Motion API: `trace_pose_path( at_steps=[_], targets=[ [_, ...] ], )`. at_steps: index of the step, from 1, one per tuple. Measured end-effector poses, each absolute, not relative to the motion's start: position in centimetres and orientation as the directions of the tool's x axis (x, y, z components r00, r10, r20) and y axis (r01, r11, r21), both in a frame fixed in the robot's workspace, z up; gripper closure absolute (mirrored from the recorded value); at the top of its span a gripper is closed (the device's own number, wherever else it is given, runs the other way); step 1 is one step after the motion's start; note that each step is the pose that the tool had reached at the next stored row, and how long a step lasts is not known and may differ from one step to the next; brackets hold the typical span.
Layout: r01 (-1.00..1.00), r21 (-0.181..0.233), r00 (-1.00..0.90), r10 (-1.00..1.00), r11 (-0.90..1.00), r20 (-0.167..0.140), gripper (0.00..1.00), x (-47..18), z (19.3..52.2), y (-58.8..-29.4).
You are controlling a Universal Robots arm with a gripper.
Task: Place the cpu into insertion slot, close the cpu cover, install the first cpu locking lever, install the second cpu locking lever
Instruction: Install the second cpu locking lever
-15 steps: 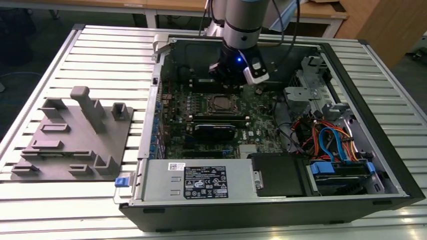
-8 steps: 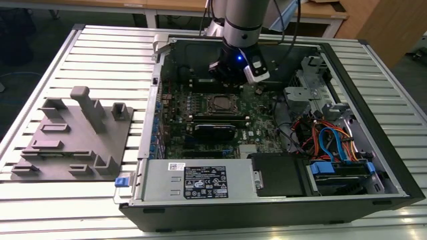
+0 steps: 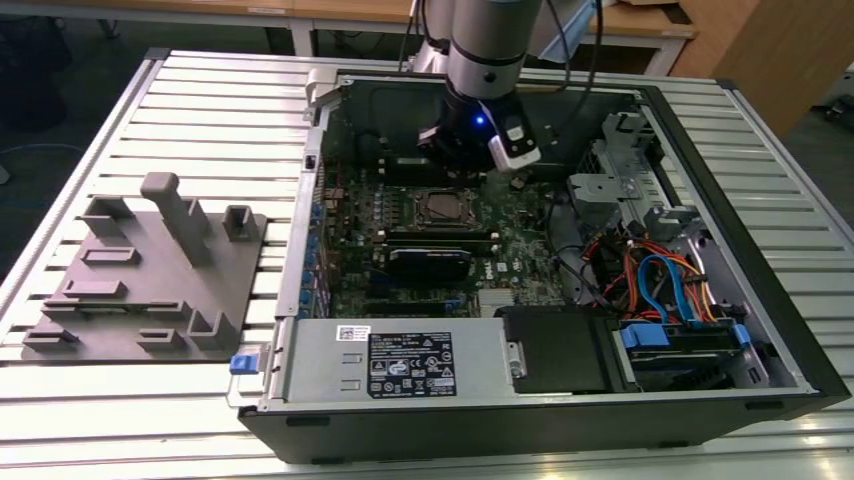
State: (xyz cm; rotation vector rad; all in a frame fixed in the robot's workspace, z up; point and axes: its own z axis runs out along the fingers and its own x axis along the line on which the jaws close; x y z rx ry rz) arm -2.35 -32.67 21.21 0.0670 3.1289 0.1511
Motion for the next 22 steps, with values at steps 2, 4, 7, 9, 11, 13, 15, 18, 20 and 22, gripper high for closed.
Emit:
trace_pose_path(
  at_steps=[2,4,7,9,11,13,15,18,20,22],
  targets=[
    [0.042,0.097,-0.999,0.043,0.994,-0.006,0.9,-2.36,21.21,-32.86],
    [0.042,0.096,-0.999,0.043,0.994,-0.006,0.9,-2.36,21.21,-33.01],
    [0.042,0.097,-0.999,0.043,0.994,-0.006,0.9,-2.35,21.21,-33.22],
    [0.042,0.097,-0.999,0.043,0.994,-0.006,0.9,-2.36,21.21,-33.28],
    [0.042,0.096,-0.999,0.043,0.994,-0.006,0.9,-2.35,21.21,-33.29],
    [0.042,0.096,-0.999,0.043,0.994,-0.006,0.9,-2.36,21.23,-33.3],
    [0.042,0.096,-0.999,0.043,0.994,-0.006,0.9,-2.36,21.29,-33.31],
    [0.042,0.096,-0.999,0.043,0.994,-0.006,0.9,-2.35,21.47,-33.3],
    [0.042,0.096,-0.999,0.043,0.994,-0.006,0.9,-2.36,21.66,-33.3],
    [0.042,0.096,-0.999,0.043,0.994,-0.006,0.9,-2.36,21.99,-33.3]
  ],
)
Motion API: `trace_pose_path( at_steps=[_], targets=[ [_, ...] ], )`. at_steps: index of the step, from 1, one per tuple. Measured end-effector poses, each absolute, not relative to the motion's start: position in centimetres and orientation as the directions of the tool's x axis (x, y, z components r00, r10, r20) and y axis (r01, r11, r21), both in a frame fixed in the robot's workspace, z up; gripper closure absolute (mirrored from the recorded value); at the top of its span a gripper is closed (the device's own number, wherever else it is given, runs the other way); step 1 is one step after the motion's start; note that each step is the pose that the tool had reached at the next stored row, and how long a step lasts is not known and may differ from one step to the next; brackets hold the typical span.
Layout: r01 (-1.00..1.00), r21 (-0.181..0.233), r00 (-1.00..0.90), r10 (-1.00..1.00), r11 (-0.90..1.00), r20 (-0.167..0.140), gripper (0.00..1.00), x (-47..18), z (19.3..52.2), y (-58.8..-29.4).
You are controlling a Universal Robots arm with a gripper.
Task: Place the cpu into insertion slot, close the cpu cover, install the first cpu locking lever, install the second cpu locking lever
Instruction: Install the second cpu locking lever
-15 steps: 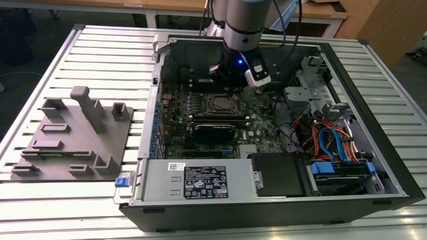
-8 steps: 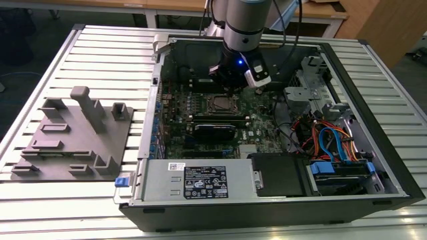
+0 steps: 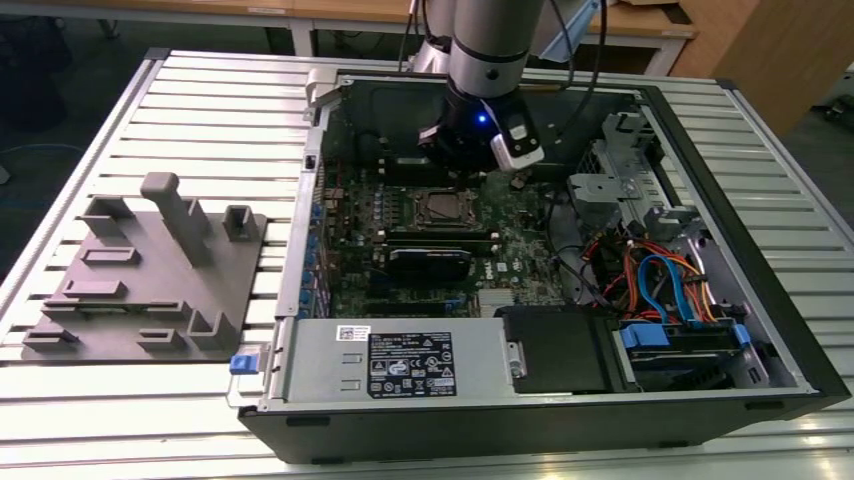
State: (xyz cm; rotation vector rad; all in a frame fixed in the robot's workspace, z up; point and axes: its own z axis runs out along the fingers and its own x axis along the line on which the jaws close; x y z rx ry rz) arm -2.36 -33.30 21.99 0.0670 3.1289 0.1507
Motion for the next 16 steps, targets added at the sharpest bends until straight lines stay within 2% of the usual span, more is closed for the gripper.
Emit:
trace_pose_path(
  at_steps=[16],
  targets=[
    [0.042,0.096,-0.999,0.043,0.994,-0.006,0.9,-2.35,22.07,-33.76]
  ],
)
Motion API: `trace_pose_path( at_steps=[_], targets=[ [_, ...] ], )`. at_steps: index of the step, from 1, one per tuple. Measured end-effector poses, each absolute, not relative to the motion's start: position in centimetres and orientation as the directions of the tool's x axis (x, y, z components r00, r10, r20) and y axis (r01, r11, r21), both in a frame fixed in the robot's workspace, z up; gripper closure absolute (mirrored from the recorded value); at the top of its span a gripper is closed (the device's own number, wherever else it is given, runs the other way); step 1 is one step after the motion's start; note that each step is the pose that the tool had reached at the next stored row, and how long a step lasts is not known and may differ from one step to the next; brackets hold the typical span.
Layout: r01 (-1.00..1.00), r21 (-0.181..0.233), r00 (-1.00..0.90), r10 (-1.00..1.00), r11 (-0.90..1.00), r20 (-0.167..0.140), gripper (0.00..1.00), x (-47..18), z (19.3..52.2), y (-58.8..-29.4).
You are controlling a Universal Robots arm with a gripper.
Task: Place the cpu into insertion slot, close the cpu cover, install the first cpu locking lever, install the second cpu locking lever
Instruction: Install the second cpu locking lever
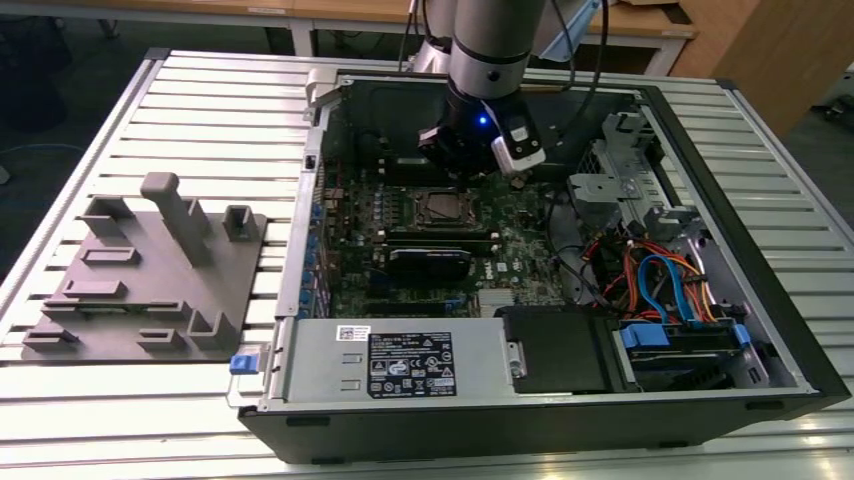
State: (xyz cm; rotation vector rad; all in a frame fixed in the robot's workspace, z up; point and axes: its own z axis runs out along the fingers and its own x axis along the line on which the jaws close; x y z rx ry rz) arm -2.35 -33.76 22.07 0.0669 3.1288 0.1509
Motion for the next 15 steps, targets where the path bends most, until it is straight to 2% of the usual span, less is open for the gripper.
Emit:
trace_pose_path(
  at_steps=[15],
  targets=[
    [0.042,0.096,-0.999,0.043,0.994,-0.006,0.9,-2.36,22.08,-33.94]
  ],
)
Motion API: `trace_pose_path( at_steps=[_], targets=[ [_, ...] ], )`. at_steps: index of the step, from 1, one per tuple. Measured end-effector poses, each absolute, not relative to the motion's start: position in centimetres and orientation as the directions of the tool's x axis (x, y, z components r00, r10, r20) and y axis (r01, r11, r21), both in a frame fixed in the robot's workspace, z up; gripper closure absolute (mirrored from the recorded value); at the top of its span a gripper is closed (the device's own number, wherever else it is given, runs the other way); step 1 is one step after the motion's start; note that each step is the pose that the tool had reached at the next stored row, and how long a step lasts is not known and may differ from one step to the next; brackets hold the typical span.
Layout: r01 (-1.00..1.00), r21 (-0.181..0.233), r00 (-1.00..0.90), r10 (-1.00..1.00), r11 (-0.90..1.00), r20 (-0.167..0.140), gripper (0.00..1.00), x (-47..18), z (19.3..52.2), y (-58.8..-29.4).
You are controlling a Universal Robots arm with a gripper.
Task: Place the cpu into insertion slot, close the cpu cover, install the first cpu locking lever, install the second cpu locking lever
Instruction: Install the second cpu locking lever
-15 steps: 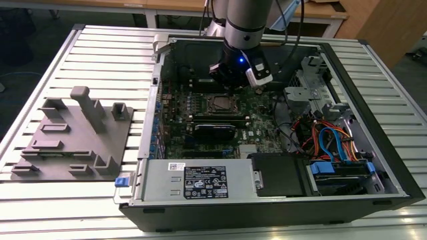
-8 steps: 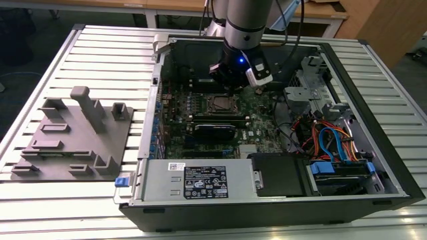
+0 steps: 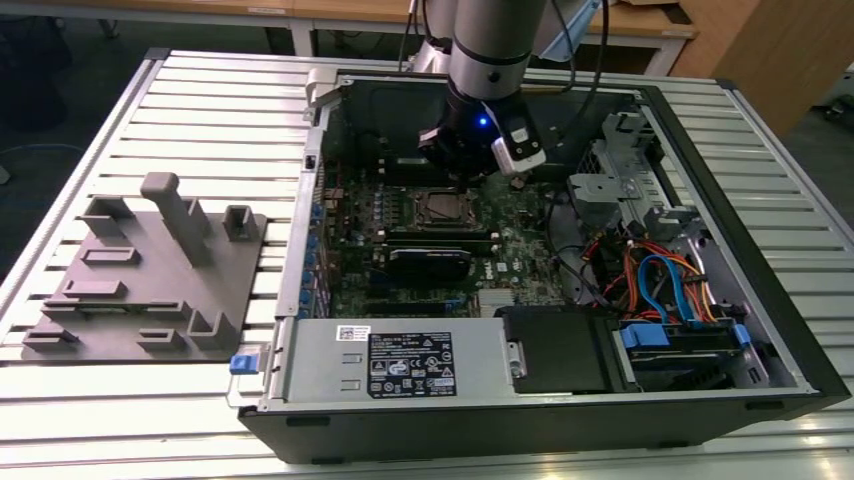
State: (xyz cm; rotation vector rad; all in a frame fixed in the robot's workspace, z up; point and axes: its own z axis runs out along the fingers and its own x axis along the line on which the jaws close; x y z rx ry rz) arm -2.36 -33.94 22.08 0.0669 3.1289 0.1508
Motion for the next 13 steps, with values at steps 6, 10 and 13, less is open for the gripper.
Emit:
trace_pose_path(
  at_steps=[6,10,13],
  targets=[
    [0.042,0.096,-0.999,0.043,0.994,-0.006,0.9,-2.35,22.08,-33.95],
    [0.042,0.096,-0.999,0.043,0.994,-0.006,0.9,-2.36,22.12,-33.96],
    [0.042,0.096,-0.999,0.043,0.994,-0.006,0.9,-2.35,22.53,-33.95]
  ],
)
